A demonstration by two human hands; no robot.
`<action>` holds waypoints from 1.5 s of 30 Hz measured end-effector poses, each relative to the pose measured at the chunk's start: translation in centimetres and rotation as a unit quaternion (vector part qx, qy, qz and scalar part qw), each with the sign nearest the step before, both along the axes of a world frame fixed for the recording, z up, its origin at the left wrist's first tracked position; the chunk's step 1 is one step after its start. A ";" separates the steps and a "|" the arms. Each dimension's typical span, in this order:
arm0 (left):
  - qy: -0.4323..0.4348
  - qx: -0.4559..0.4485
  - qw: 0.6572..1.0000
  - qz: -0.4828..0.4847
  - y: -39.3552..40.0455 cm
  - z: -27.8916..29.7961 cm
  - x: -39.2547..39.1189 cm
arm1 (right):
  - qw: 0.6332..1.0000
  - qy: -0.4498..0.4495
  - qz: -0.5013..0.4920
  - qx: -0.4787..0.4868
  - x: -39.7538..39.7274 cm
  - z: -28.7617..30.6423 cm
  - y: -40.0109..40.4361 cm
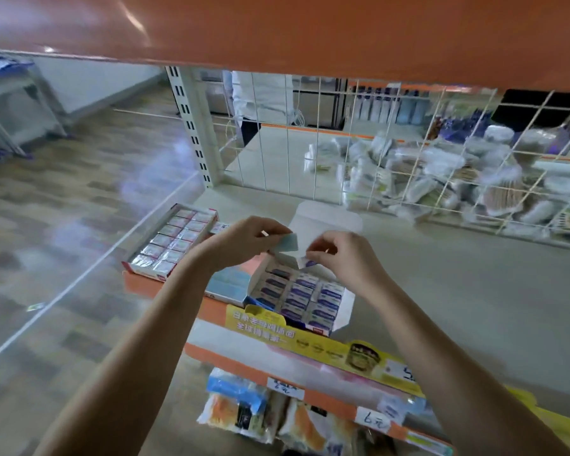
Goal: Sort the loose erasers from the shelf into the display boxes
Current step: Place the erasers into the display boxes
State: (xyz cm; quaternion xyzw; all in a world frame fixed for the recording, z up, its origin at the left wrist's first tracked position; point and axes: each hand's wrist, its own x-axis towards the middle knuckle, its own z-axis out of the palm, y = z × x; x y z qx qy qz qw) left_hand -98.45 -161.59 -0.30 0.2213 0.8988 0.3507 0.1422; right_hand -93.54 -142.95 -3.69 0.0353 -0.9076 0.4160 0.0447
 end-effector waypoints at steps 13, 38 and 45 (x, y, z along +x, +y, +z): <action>-0.019 0.036 0.995 -0.088 -1.6 -2.0 -3.4 | 0.990 0.050 -0.098 0.091 0.0 -2.6 -4.8; -0.042 0.072 0.984 -0.155 -2.9 -4.0 -4.8 | 0.977 0.013 -0.125 0.170 1.3 -2.6 -6.9; 0.001 0.130 0.988 -0.077 -5.4 -3.7 -6.5 | 0.979 0.014 -0.092 0.179 1.2 -2.7 -7.2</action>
